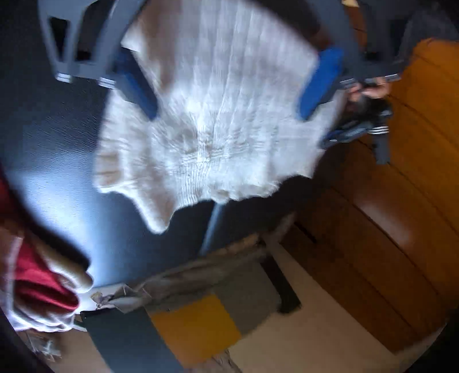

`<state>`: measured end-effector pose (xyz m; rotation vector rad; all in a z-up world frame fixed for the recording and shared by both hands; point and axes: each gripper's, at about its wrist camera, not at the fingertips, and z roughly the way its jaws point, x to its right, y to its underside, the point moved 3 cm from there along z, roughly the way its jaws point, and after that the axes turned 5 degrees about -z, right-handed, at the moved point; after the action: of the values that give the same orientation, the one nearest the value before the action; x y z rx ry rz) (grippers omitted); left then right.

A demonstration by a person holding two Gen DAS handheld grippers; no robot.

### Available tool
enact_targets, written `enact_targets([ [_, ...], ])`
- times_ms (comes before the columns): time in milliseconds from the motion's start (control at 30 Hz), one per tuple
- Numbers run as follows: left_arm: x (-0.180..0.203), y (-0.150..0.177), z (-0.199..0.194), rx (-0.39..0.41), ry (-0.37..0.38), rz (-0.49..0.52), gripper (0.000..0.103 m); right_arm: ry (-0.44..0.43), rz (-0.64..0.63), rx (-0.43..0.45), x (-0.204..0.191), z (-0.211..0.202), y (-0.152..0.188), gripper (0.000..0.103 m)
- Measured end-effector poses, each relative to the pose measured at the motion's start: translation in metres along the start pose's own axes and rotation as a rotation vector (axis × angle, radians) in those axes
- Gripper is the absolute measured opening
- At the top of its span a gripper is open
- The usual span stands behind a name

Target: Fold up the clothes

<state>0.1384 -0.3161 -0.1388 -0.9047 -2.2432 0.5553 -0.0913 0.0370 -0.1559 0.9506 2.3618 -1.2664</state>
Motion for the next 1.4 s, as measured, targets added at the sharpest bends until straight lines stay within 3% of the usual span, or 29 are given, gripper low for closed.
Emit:
enact_targets([
  [167,0.103,0.023,0.02,-0.061,0.159,0.265,0.03,-0.121,0.116,-0.007,0.035,-0.07,0.041,0.103],
  [300,0.181,0.042,0.063,-0.134,0.204,0.44,0.03,-0.232,0.145,-0.052,0.044,-0.067,0.065,0.103],
  [433,0.201,0.043,0.078,-0.177,0.244,0.421,0.03,-0.296,0.157,-0.066,0.044,-0.042,0.068,0.103],
  [533,0.208,0.038,0.092,-0.191,0.228,0.432,0.03,-0.378,0.13,-0.108,0.035,-0.028,0.063,0.103],
  [633,0.205,0.049,0.115,-0.282,0.214,0.438,0.03,-0.546,0.028,-0.296,0.005,-0.019,0.072,0.103],
  [700,0.202,0.058,0.121,-0.263,0.246,0.435,0.031,-0.446,-0.121,-0.509,-0.009,-0.008,0.095,0.103],
  [767,0.201,0.064,0.119,-0.23,0.257,0.423,0.031,-0.453,-0.19,-0.569,-0.015,-0.013,0.106,0.103],
  [833,0.202,0.067,0.118,-0.207,0.246,0.403,0.031,-0.447,-0.159,-0.566,-0.009,-0.017,0.107,0.103],
  [967,0.202,0.066,0.117,-0.193,0.251,0.376,0.031,-0.432,-0.032,-0.457,0.007,-0.033,0.104,0.103],
  [1100,0.186,0.043,0.089,-0.195,0.311,0.276,0.031,-0.247,0.007,-0.34,0.01,-0.061,0.093,0.103],
  [1233,0.146,0.018,0.053,-0.063,0.24,0.246,0.031,-0.112,-0.11,-0.179,-0.017,-0.077,0.06,0.103],
  [1400,0.097,0.009,0.037,-0.018,0.12,0.271,0.031,0.068,-0.36,-0.146,-0.067,-0.011,0.029,0.103],
])
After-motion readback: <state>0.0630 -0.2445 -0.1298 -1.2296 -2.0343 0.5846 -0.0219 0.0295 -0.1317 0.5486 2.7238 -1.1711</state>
